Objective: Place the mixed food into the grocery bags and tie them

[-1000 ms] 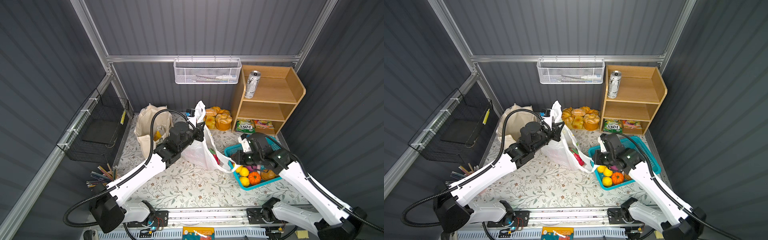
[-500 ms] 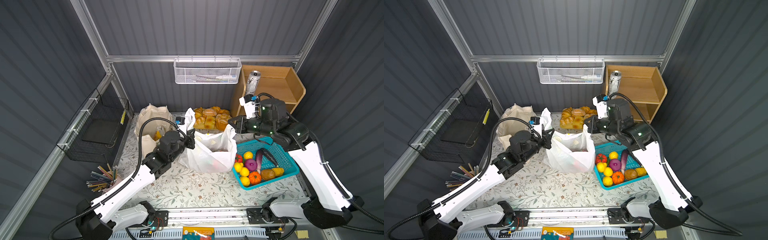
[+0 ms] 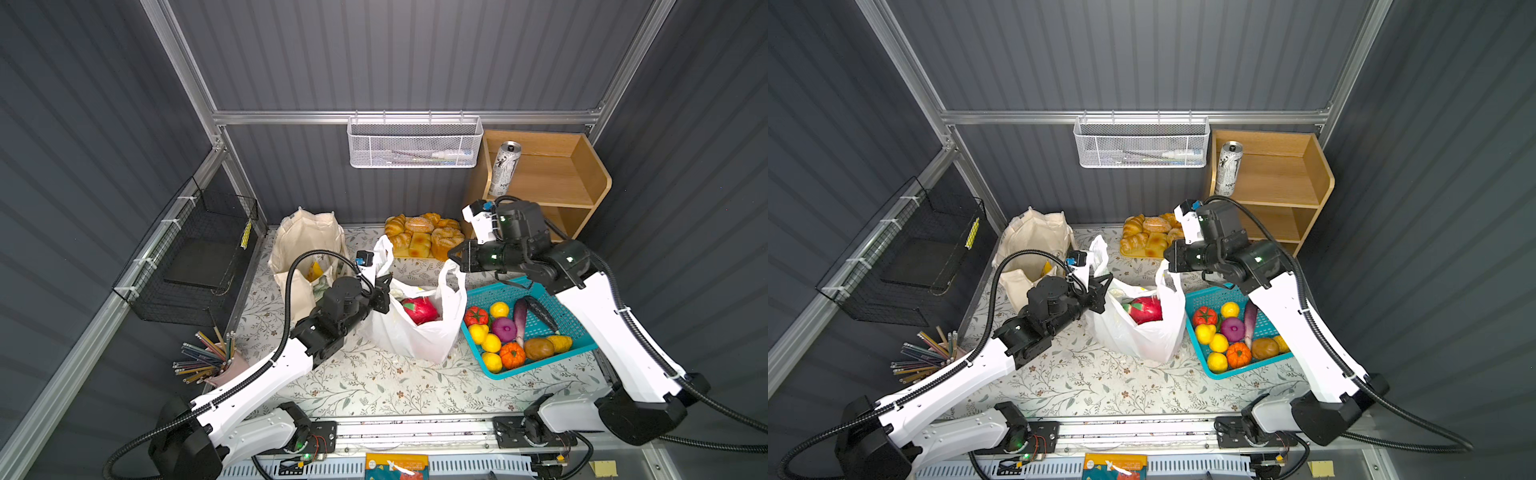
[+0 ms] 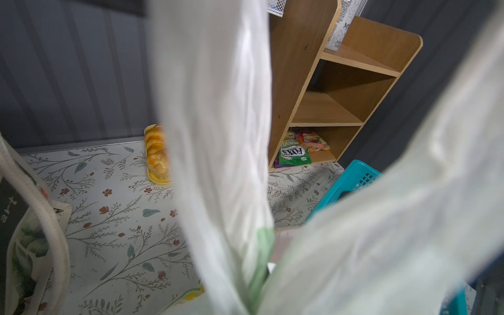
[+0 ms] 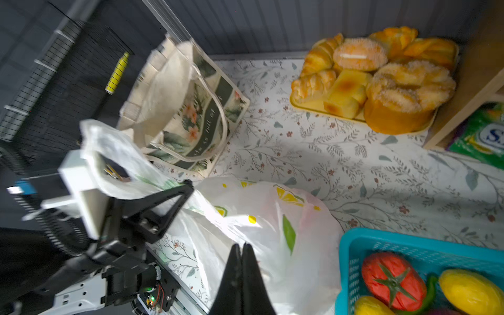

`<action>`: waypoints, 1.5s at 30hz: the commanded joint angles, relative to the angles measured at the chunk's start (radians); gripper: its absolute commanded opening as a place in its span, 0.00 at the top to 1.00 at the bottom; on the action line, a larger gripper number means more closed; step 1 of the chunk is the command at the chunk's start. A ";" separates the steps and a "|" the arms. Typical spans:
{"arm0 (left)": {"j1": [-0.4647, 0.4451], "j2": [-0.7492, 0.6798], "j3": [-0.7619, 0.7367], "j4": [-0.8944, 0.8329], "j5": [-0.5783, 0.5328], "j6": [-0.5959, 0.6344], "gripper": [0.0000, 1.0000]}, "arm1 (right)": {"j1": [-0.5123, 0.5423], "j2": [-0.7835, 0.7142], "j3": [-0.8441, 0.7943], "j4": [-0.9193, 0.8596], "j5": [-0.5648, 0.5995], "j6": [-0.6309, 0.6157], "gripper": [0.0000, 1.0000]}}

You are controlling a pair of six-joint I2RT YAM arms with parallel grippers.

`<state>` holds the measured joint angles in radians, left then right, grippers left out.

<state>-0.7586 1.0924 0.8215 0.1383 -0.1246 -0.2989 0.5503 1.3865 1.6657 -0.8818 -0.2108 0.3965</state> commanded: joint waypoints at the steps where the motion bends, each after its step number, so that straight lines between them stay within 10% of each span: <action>1: -0.004 0.015 0.008 0.064 0.061 0.018 1.00 | 0.005 0.008 -0.004 -0.009 0.073 -0.052 0.82; 3: -0.003 0.029 0.019 0.073 0.106 0.027 1.00 | 0.005 0.009 0.033 -0.052 0.107 -0.080 0.47; 5: -0.002 0.045 0.031 0.063 0.139 0.035 1.00 | 0.005 -0.013 0.070 -0.066 0.111 -0.092 0.35; 21: 0.007 0.147 0.129 -0.002 0.331 0.040 1.00 | 0.020 0.038 0.101 0.187 -0.238 -0.171 0.20; 28: 0.007 0.153 0.139 -0.009 0.358 0.040 1.00 | 0.042 0.150 0.127 0.263 -0.328 -0.109 0.31; 34: 0.008 0.137 0.142 -0.032 0.362 0.056 0.90 | 0.041 0.177 0.122 0.306 -0.337 -0.073 1.00; 36: 0.008 0.115 0.138 -0.033 0.324 0.067 0.54 | 0.041 0.169 0.121 0.310 -0.344 -0.068 1.00; 39: 0.013 0.106 0.153 -0.031 0.302 0.097 0.37 | 0.041 0.161 0.125 0.307 -0.354 -0.061 1.00; 45: 0.019 0.175 0.176 0.005 0.319 0.116 0.43 | 0.041 0.143 0.134 0.296 -0.353 -0.059 1.00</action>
<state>-0.7509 1.2362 0.9764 0.1177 0.1944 -0.2104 0.5900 1.5566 1.7794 -0.5915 -0.5476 0.3340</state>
